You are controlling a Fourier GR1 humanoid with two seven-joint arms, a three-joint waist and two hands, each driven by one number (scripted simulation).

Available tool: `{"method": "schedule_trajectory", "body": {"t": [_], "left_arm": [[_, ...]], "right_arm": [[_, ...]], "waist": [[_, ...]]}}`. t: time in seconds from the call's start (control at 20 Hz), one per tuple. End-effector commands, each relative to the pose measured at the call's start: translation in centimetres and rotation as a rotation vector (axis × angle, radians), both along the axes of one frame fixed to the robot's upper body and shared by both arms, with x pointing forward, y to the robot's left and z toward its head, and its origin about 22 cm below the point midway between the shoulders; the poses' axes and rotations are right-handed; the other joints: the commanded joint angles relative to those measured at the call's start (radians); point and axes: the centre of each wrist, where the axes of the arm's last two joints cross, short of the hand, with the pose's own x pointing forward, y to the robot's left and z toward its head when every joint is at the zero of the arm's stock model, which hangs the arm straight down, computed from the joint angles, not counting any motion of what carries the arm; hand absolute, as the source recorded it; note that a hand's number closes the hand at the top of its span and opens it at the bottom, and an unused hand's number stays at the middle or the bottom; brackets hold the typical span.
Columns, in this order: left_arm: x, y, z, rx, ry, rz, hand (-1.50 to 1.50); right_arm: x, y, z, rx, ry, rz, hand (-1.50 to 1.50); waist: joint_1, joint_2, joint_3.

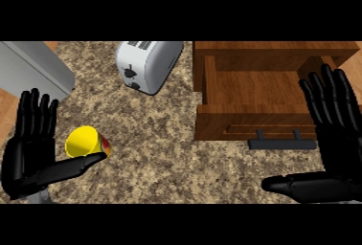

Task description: Pick up the cup, place it into the drawer and close the drawer

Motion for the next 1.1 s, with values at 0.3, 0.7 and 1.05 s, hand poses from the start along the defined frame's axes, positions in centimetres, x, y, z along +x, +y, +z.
{"method": "schedule_trajectory", "body": {"t": [0.3, 0.7, 1.05], "left_arm": [[-3.2, 2.4, -6.1, 0.007, 0.079, 0.074, -1.5], [-0.5, 4.1, -9.0, -0.007, 0.114, 0.083, -1.5], [-1.8, 4.9, -12.0, -0.023, 0.148, 0.063, -1.5]], "right_arm": [[-0.6, 0.9, 1.3, -0.007, 0.01, 0.011, -1.5], [0.5, -0.6, 1.3, -0.003, 0.0, 0.019, -1.5], [0.2, -0.4, 0.1, -0.011, 0.0, 0.032, -1.5]], "waist": [[0.002, -0.001, -0.001], [-0.001, 0.0, 0.0], [-0.001, 0.0, 0.0]]}}
